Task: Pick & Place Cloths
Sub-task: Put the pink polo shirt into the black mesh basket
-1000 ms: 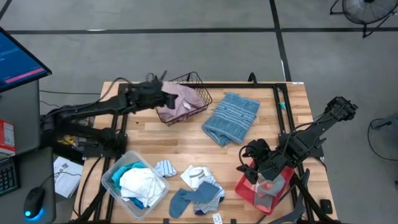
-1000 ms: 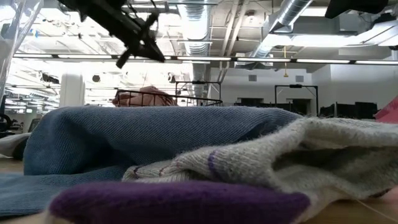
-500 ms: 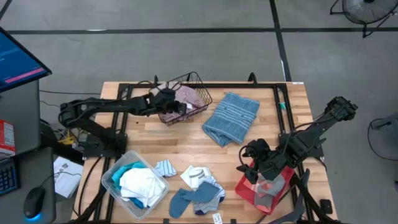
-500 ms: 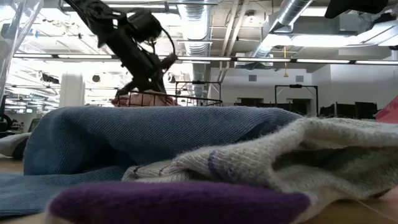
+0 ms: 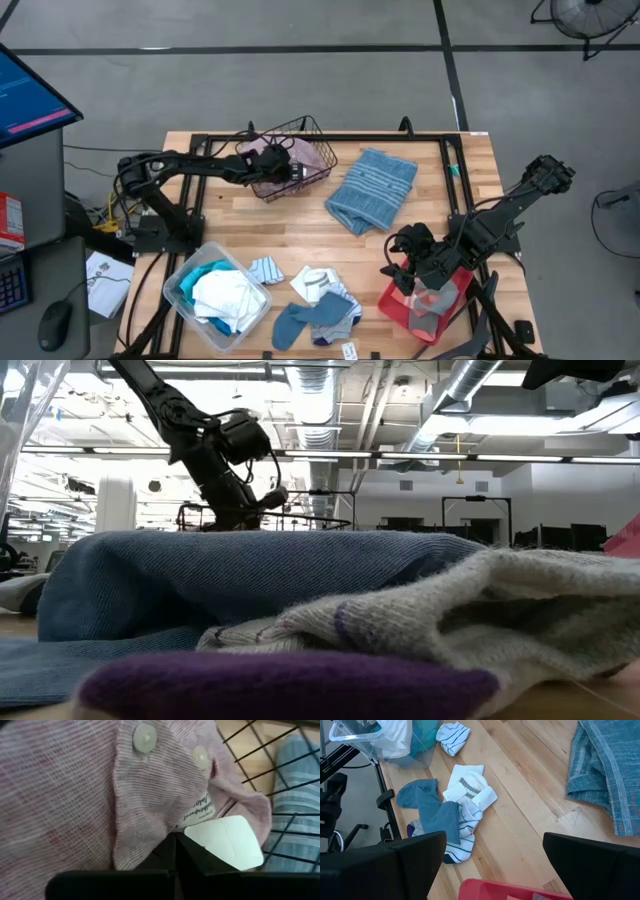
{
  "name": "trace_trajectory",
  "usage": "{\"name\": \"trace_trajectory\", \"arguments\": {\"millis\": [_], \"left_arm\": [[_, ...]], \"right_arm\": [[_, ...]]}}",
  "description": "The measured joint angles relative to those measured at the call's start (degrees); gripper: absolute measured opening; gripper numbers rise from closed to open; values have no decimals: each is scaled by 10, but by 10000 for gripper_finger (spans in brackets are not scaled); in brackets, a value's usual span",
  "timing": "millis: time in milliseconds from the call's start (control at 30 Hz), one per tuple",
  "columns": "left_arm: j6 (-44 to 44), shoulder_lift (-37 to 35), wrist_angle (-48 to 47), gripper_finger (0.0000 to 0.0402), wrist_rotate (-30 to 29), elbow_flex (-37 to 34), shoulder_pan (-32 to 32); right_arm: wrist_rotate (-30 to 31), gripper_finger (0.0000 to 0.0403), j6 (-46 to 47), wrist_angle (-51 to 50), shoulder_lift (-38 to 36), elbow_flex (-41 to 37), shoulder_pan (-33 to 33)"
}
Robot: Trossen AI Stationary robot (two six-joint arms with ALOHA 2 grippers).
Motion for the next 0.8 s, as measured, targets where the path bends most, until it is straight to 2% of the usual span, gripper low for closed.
{"name": "trace_trajectory", "arguments": {"millis": [300,433,633,700,800], "left_arm": [[-3,17,9,5,52,0,0],[42,-33,14,25,72,-2,-2],[97,-149,25,79,104,-1,-4],[99,-190,29,90,85,-1,-5],[99,-226,32,77,-2,-1,-5]], "right_arm": [[0,328,0,1,0,0,0],[0,328,0,3,0,0,0],[0,328,0,3,0,0,0],[1,328,0,3,0,0,0],[15,328,0,3,0,0,0]]}}
